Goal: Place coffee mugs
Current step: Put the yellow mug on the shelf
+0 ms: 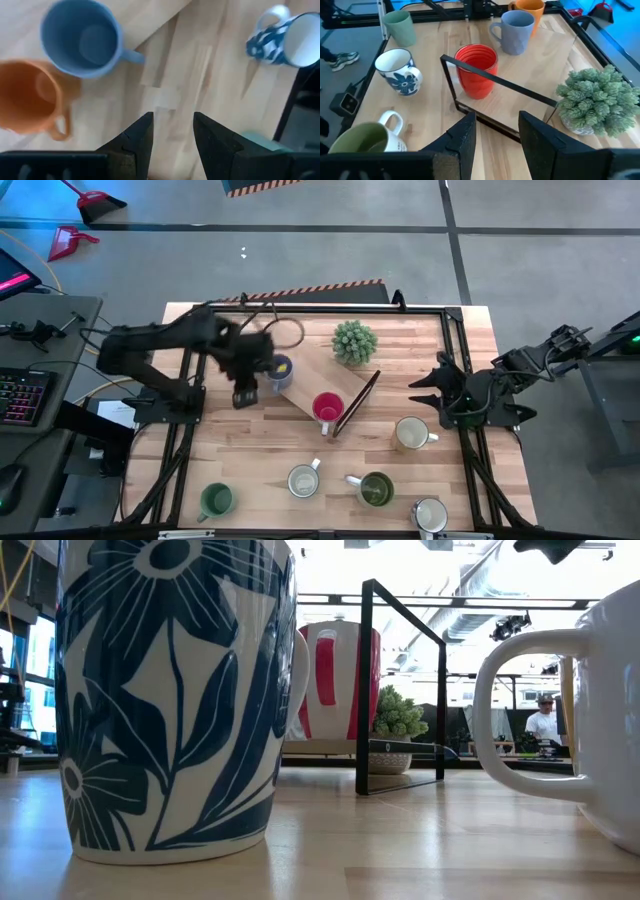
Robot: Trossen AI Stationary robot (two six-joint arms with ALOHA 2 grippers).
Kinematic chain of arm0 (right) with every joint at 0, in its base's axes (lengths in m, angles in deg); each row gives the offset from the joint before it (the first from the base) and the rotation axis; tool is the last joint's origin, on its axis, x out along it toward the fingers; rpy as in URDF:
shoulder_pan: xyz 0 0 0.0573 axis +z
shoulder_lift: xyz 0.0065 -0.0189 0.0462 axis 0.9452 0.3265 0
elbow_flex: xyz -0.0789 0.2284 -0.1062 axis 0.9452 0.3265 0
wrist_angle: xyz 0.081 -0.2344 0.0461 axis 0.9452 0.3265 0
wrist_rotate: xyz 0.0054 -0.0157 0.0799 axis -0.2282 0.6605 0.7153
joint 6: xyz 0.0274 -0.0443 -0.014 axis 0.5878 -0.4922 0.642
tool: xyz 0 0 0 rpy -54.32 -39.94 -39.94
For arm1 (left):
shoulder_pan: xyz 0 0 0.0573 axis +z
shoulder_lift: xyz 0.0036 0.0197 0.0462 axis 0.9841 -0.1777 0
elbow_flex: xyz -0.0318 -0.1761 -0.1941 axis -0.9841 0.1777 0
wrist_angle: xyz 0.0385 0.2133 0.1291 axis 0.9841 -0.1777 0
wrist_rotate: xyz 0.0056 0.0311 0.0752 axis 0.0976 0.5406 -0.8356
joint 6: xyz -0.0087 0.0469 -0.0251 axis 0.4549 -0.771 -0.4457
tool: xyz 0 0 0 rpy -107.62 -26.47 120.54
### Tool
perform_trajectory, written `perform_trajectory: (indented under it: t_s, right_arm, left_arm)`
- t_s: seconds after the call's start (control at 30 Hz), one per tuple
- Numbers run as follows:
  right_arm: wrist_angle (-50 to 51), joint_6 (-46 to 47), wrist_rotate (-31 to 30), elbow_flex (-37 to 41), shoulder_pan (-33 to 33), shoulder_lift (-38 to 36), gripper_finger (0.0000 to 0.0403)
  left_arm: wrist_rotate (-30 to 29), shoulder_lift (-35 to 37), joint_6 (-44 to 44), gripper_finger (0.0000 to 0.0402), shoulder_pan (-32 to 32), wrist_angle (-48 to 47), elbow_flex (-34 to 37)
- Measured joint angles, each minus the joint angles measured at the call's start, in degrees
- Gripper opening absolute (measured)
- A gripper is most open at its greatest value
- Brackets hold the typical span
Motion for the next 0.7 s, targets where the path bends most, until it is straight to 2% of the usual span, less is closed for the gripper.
perform_trajectory:
  t_s: [0.3,0.5,0.7]
  right_arm:
    - [-0.3,4.8,0.5,0.0,0.0,0.0,0.0128]
    - [-1.4,4.4,-0.4,0.0,0.0,0.1,0.0128]
    - [-3.0,5.9,-0.5,0.0,0.0,0.1,0.0128]
  left_arm:
    - [-8.4,12.5,27.8,0.0129,-20.3,10.7,17.0]
    - [-17.4,18.8,44.0,0.0129,-33.0,18.5,28.6]
    - [-29.1,21.1,54.0,0.0129,-43.0,26.1,36.6]
